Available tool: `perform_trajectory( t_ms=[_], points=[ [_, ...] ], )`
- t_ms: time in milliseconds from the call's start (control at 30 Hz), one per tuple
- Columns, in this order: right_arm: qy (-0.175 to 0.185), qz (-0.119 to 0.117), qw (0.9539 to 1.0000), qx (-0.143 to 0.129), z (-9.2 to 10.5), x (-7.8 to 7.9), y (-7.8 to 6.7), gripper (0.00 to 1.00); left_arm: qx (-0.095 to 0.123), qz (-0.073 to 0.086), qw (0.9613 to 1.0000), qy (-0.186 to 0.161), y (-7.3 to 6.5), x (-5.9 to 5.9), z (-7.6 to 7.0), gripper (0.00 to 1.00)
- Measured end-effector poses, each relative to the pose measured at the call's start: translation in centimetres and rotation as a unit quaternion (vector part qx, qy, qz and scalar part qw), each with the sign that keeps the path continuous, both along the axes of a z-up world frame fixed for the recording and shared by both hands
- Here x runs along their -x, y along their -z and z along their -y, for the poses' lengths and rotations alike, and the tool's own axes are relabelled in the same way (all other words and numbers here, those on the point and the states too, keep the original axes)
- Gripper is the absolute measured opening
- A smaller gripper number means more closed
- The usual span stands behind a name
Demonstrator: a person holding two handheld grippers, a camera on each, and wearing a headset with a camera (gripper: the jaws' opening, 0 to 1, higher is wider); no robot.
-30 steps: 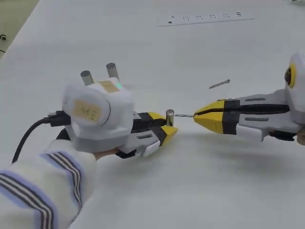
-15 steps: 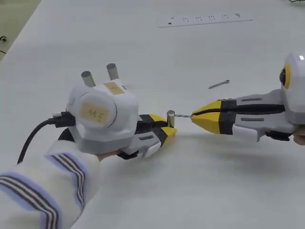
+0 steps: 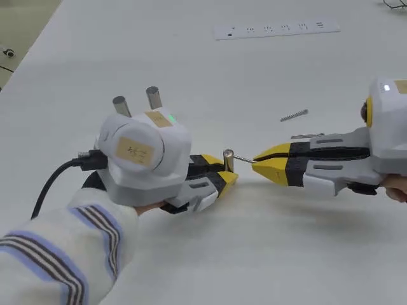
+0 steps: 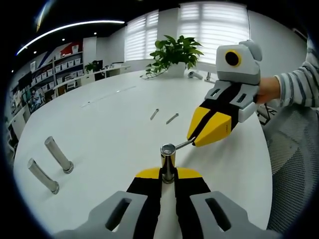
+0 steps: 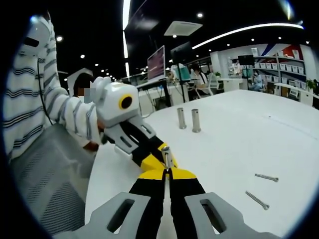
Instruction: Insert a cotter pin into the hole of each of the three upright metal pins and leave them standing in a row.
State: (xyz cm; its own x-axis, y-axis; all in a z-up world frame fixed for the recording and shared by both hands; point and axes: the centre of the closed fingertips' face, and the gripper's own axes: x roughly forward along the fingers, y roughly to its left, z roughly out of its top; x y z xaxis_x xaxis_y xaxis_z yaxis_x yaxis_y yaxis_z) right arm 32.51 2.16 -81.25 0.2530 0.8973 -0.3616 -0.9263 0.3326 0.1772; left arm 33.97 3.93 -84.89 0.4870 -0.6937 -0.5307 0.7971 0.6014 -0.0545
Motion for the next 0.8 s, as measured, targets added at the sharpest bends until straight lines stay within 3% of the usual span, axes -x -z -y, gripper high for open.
perform_trajectory(
  t_ms=[300, 367, 400, 800],
  points=[
    [0.008, -0.008, 0.9998, 0.015, 0.04, 0.39, -0.04, 0.04, -0.005, -0.001, 0.9999, -0.011, 0.04, 0.07, -0.01, 0.07],
    [0.021, -0.031, 0.9992, 0.017, 0.18, 0.56, 0.16, 0.04, -0.007, -0.002, 0.9999, -0.015, 0.10, 0.10, 0.01, 0.07],
    [0.021, -0.021, 0.9994, 0.017, 0.19, 0.52, 0.10, 0.04, -0.008, -0.003, 0.9998, -0.018, 0.11, 0.10, 0.03, 0.07],
    [0.031, -0.007, 0.9991, 0.028, 0.32, 0.64, -0.47, 0.04, -0.015, -0.006, 0.9994, -0.031, 0.15, 0.18, 0.15, 0.07]
  ],
)
